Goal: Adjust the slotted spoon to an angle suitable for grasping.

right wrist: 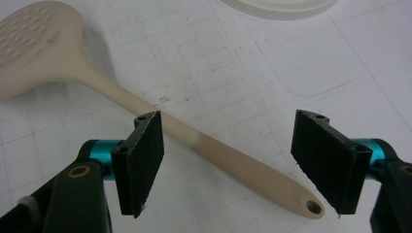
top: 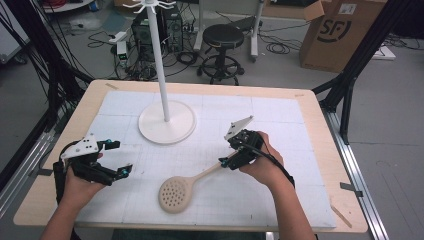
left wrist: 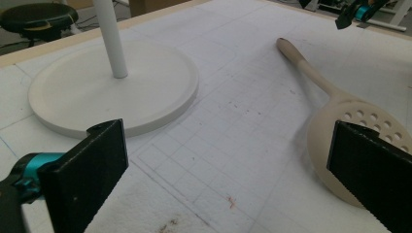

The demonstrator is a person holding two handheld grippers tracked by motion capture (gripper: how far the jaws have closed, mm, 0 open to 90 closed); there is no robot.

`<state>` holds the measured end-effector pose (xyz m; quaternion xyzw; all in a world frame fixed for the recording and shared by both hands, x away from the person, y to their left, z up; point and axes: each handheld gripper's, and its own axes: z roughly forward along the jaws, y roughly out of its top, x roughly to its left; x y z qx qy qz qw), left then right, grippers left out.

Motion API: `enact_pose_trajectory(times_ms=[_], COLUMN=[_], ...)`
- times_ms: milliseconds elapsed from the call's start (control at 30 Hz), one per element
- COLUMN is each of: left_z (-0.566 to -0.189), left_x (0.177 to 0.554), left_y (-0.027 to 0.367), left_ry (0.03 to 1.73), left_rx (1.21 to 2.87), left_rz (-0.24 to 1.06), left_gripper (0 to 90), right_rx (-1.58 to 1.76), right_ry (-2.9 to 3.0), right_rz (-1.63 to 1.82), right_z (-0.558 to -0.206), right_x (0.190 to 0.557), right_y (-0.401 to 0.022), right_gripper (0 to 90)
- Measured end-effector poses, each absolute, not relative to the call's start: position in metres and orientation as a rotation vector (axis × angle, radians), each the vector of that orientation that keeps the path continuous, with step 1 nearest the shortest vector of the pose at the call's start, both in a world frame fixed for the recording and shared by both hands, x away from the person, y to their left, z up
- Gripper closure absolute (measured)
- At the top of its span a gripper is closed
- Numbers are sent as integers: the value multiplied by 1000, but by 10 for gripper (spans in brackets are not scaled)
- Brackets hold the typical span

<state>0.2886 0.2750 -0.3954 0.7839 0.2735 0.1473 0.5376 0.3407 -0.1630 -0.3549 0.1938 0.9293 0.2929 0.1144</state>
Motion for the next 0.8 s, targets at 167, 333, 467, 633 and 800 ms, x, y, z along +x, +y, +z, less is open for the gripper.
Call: enact_pose_trajectory(times_ms=[167,333,467,633,800], left_z=[-396,-396,-396,-396,-396], left_x=[289,289,289,289,289], left_y=[275,275,275,275,274], left_ry=[649,649,651,649,653], left_rx=[1869,1869,1869,1871,1871], left_rz=[351,350,350,351,349], left_gripper=[18,18,18,18,18], right_rx=[552,540,531,524,499], right_ry=[2744,2754,2768,2779,2811], right_rz=[834,836,831,822,758], right_z=[-358,-358,-359,-360,-366], right_x=[342,340,340,340,340], right_y=[-159,-157,-157,-157,-152], right_gripper=[287,327,360,373,351])
